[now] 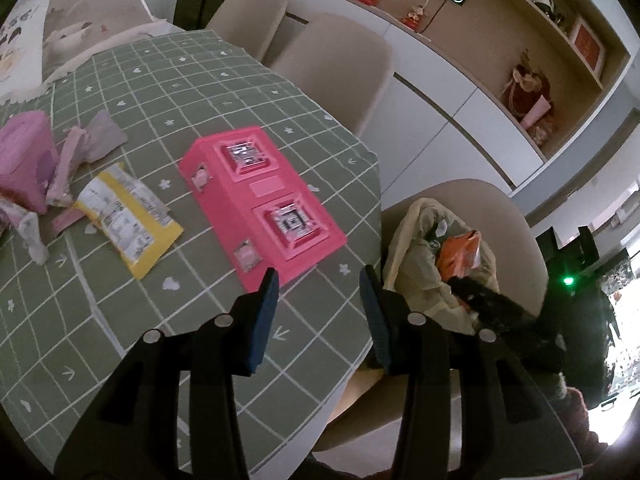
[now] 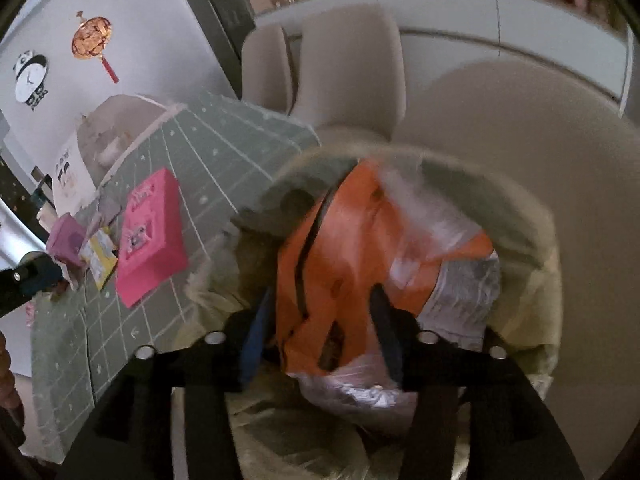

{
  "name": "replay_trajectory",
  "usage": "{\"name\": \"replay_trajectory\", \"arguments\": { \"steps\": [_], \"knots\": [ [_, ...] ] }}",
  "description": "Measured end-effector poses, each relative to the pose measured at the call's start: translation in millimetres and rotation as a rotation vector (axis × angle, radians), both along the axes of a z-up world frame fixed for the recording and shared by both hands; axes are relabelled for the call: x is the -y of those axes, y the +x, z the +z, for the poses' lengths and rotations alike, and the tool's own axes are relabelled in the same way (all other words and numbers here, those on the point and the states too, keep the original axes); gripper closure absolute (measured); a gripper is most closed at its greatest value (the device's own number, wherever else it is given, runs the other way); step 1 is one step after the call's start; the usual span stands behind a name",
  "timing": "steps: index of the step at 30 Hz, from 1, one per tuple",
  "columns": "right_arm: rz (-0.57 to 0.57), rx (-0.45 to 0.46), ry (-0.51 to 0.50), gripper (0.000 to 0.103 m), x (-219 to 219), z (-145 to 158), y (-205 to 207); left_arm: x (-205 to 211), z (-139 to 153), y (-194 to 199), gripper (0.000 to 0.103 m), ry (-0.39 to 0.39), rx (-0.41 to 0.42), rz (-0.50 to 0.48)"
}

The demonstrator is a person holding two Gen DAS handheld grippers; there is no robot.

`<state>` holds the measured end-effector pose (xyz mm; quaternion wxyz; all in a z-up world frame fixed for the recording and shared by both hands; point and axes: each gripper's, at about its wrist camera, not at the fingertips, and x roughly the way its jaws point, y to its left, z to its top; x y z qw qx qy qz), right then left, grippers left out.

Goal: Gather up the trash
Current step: 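Push the orange plastic bag into the bin with the right tool and open, then move both tools back over the table toward the remaining trash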

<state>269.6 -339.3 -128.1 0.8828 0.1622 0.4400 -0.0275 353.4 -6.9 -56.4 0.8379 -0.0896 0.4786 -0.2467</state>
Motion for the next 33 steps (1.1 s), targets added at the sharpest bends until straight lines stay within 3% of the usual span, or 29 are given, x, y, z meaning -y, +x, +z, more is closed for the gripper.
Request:
{"name": "replay_trajectory", "arguments": {
  "steps": [9, 14, 19, 25, 33],
  "knots": [
    [-0.02, 0.086, -0.069, 0.046, -21, 43, -20, -48, 1, -13, 0.06, 0.02, 0.057, 0.062],
    [0.032, 0.146, -0.08, 0.046, -55, 69, -21, -97, 0, -18, 0.06, 0.048, 0.09, 0.155],
    [0.118, 0.199, -0.08, 0.046, -104, 84, -10, -166, -6, -23, 0.06, 0.05, 0.082, 0.315],
    [0.229, 0.234, -0.086, 0.046, -169, 89, 6, -249, -18, -36, 0.06, 0.051, 0.05, 0.481],
    [0.311, 0.279, -0.088, 0.046, -225, 88, 19, -301, -26, -49, 0.06, 0.07, 0.064, 0.501]
  ]
}}
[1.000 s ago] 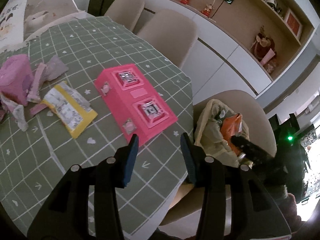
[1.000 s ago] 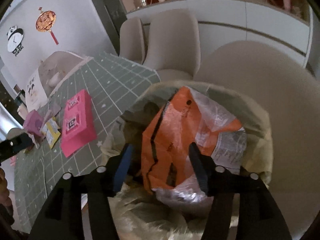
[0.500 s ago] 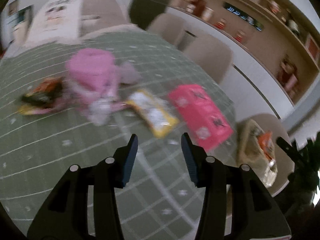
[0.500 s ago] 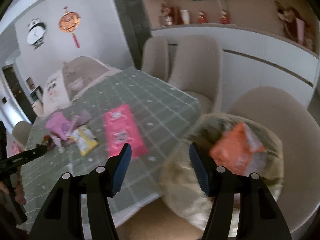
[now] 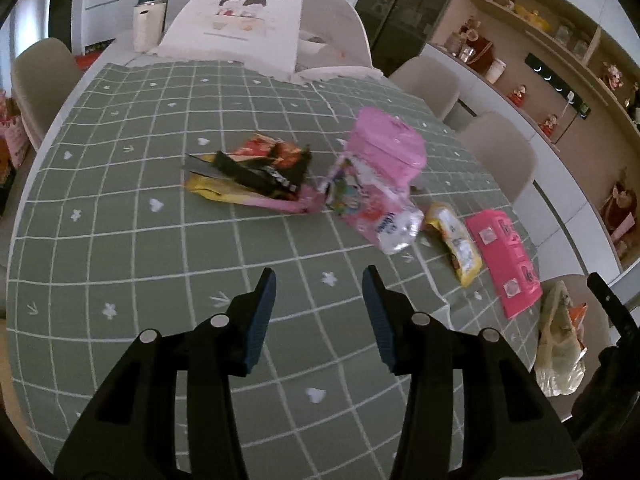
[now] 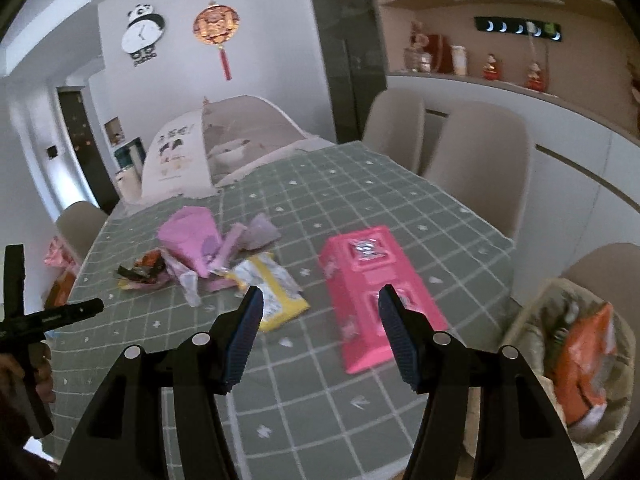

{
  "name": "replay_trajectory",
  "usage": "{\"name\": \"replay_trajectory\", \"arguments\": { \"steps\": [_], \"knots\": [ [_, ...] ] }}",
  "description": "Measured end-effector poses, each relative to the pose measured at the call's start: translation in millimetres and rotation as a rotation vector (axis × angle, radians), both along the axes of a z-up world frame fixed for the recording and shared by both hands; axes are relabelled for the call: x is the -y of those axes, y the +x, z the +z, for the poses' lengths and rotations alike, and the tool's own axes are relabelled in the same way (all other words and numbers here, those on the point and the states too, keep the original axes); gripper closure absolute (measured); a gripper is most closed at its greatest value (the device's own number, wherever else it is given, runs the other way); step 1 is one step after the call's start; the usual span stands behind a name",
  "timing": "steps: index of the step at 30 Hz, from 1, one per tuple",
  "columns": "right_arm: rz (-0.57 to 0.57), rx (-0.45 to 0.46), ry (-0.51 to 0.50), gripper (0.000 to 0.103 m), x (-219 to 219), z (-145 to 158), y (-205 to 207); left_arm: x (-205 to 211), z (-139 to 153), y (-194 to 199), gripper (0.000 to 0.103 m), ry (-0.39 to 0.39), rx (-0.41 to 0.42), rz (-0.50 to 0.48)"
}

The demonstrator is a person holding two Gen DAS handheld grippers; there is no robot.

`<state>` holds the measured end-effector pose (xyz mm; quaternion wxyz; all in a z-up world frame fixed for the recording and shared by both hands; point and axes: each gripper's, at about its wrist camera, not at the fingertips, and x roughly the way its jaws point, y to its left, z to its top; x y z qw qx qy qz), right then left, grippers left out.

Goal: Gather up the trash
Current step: 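Move both tools back over the table toward the remaining trash, then grasp the red snack bag with the left tool while the right tool grasps the yellow wrapper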

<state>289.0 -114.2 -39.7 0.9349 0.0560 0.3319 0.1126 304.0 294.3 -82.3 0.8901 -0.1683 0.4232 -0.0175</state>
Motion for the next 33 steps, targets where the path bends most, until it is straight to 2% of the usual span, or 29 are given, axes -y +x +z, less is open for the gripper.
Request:
{"name": "replay_trajectory", "arguments": {
  "steps": [3, 6, 9, 13, 16, 18, 21, 23, 26, 30, 33],
  "knots": [
    [0.03, 0.005, 0.035, 0.046, -9, 1, 7, -16, -1, 2, 0.06, -0.034, 0.014, 0.017],
    [0.066, -0.007, 0.057, 0.046, -17, 0, 16, -30, 2, 12, 0.06, -0.016, 0.049, 0.033],
    [0.116, -0.034, 0.047, 0.046, -30, -4, 27, -44, 4, 34, 0.06, 0.033, 0.071, -0.016],
    [0.16, -0.062, 0.0, 0.046, -51, -11, 41, -56, 4, 74, 0.06, 0.067, 0.056, -0.098],
    [0.161, -0.089, -0.014, 0.046, -58, -20, 51, -64, -1, 111, 0.06, 0.035, 0.017, -0.131],
    [0.16, -0.102, -0.022, 0.046, -62, -25, 58, -74, -9, 135, 0.06, 0.028, -0.027, -0.071],
    [0.151, -0.116, -0.032, 0.046, -66, -34, 67, -89, -30, 165, 0.06, -0.042, -0.1, 0.0],
    [0.144, -0.133, -0.03, 0.046, -67, -40, 74, -95, -46, 174, 0.06, -0.088, -0.154, 0.021],
    [0.139, -0.154, -0.032, 0.046, -69, -48, 81, -90, -59, 173, 0.061, -0.145, -0.205, -0.013],
    [0.154, -0.185, -0.049, 0.046, -77, -60, 89, -72, -63, 154, 0.09, -0.158, -0.237, -0.066],
    [0.186, -0.187, -0.056, 0.046, -84, -65, 94, -62, -62, 134, 0.094, -0.195, -0.244, -0.08]
  ]
}}
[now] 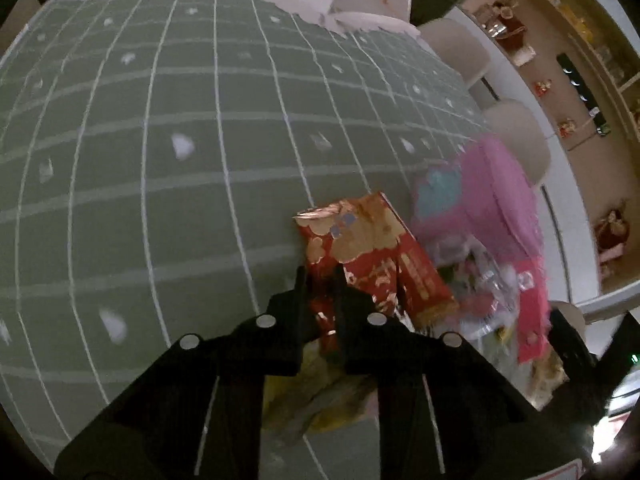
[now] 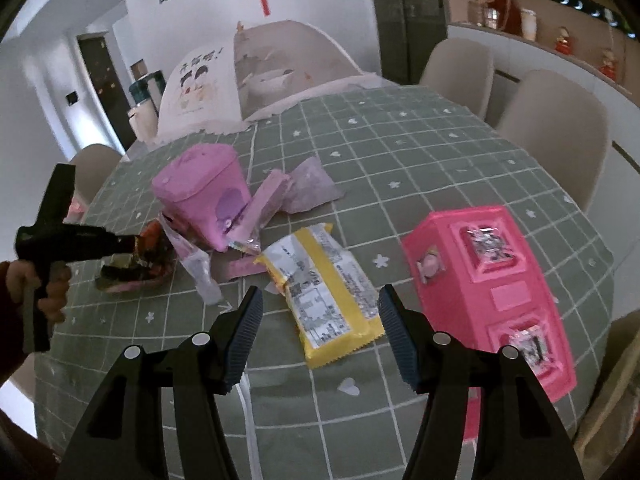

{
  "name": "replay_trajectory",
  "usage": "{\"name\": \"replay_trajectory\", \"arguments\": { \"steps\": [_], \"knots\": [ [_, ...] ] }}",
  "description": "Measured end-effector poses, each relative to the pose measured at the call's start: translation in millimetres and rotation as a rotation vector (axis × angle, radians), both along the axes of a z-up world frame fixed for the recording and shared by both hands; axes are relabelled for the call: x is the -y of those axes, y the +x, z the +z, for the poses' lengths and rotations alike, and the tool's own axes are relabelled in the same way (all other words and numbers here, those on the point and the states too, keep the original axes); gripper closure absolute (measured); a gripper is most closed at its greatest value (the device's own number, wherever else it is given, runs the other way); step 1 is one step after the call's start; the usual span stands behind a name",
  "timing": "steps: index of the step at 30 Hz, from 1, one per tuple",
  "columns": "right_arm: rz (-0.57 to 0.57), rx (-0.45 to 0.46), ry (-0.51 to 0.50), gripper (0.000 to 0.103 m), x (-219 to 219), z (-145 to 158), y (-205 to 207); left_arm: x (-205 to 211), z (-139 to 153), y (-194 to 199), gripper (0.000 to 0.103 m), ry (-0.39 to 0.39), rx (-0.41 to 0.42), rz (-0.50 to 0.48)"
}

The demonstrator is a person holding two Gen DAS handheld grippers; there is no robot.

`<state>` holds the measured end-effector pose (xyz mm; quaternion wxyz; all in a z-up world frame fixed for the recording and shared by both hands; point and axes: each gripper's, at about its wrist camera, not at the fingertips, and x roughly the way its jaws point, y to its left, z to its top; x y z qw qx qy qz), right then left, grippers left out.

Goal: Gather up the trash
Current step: 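Grasp the red snack bag with the left tool while the right tool grasps the yellow wrapper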

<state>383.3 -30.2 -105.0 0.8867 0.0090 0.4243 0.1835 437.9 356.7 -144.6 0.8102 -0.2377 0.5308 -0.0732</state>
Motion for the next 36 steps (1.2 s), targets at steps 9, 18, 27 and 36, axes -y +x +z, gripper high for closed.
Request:
{"name": "replay_trajectory", "arguments": {
  "steps": [9, 18, 27, 36],
  "knots": [
    [0.165, 0.021, -0.074, 0.046, -20, -12, 28, 30, 13, -53, 0.097, -0.049, 0.01, -0.046],
    [0.211, -0.073, -0.079, 0.046, -28, -44, 68, 40, 19, -65, 0.072, -0.02, 0.042, -0.03],
    [0.2, -0.051, -0.089, 0.08, -27, -34, 56, 35, 15, -52, 0.067, -0.009, 0.013, 0.034],
    [0.099, 0.009, -0.026, 0.081, 0, -2, 20, 58, 4, -37, 0.066, 0.043, -0.059, 0.006]
  ]
}}
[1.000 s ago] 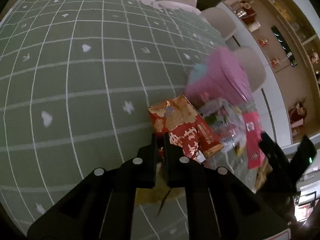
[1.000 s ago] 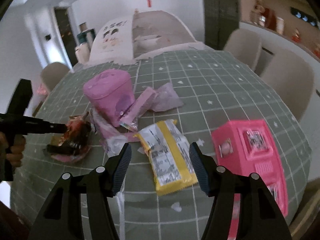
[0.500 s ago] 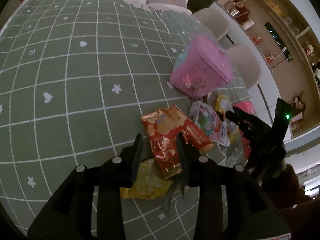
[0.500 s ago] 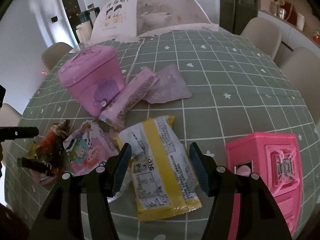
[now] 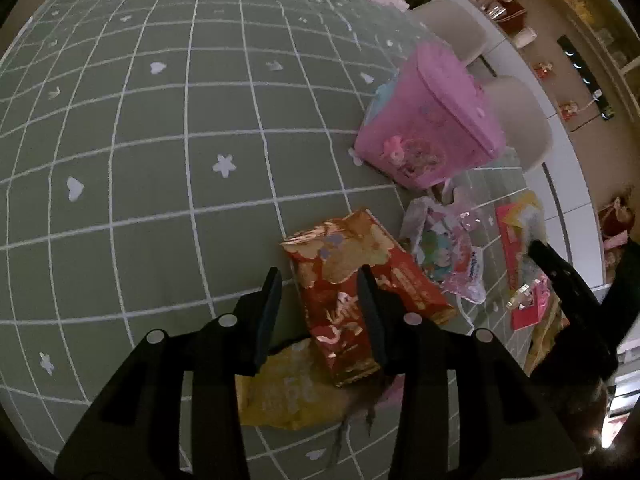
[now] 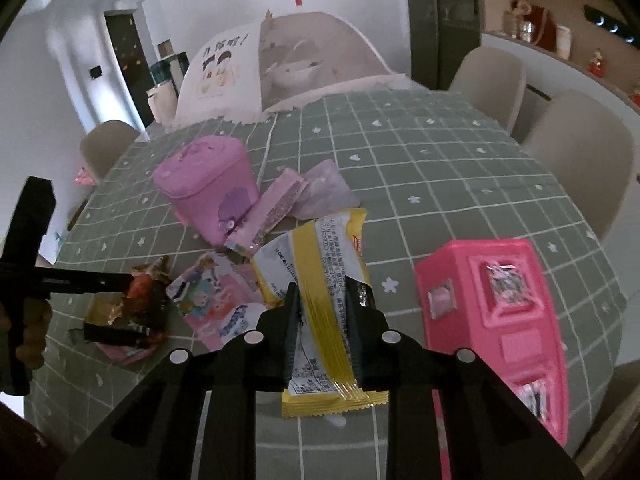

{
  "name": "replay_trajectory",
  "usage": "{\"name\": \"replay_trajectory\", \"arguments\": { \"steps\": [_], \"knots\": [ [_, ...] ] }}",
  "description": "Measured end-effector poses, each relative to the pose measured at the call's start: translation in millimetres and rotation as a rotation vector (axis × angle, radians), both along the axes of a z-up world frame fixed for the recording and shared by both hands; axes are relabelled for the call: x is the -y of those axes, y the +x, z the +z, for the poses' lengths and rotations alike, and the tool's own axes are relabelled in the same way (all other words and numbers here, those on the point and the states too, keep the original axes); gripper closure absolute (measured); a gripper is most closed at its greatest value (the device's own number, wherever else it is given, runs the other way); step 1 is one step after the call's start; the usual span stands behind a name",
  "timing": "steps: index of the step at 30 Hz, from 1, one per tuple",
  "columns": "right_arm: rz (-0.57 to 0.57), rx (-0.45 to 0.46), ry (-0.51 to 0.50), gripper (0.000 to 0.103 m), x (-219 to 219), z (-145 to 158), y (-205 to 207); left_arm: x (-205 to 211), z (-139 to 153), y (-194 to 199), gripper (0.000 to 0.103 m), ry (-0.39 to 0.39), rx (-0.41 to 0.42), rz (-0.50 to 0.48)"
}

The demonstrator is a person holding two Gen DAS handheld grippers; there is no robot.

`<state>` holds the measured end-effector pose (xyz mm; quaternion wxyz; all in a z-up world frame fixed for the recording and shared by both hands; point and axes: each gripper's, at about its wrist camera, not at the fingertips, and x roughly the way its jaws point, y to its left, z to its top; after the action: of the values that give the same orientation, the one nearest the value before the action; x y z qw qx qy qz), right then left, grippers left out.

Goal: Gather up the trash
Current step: 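Grasp the red snack bag with the left tool while the right tool grasps the yellow wrapper, then carry the red snack bag with the left tool into the bin and release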

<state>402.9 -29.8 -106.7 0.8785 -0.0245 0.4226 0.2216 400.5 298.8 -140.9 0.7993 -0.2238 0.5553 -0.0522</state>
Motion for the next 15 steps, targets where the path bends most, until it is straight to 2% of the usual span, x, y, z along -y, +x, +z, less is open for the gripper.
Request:
{"name": "replay_trajectory", "arguments": {
  "steps": [4, 5, 6, 8, 11, 15],
  "knots": [
    [-0.015, 0.009, 0.004, 0.081, 6, 4, -17, 5, -2, -1, 0.066, 0.001, -0.008, 0.014],
    [-0.021, 0.01, 0.006, 0.081, 8, 5, -21, 7, -2, -1, 0.071, 0.0, -0.006, 0.014],
    [-0.027, 0.011, 0.008, 0.081, 10, 5, -24, 9, -3, 0, 0.086, -0.016, -0.008, 0.007],
    [-0.037, 0.015, 0.012, 0.081, 12, 7, -32, 17, -4, -2, 0.092, -0.042, -0.016, -0.011],
    [-0.047, 0.039, 0.012, 0.081, 14, 14, -46, 29, 12, -11, 0.097, -0.05, 0.055, -0.059],
    [-0.075, 0.093, -0.023, 0.081, 21, 28, -68, 39, 54, -28, 0.097, -0.026, 0.2, -0.09]
  ]
}}
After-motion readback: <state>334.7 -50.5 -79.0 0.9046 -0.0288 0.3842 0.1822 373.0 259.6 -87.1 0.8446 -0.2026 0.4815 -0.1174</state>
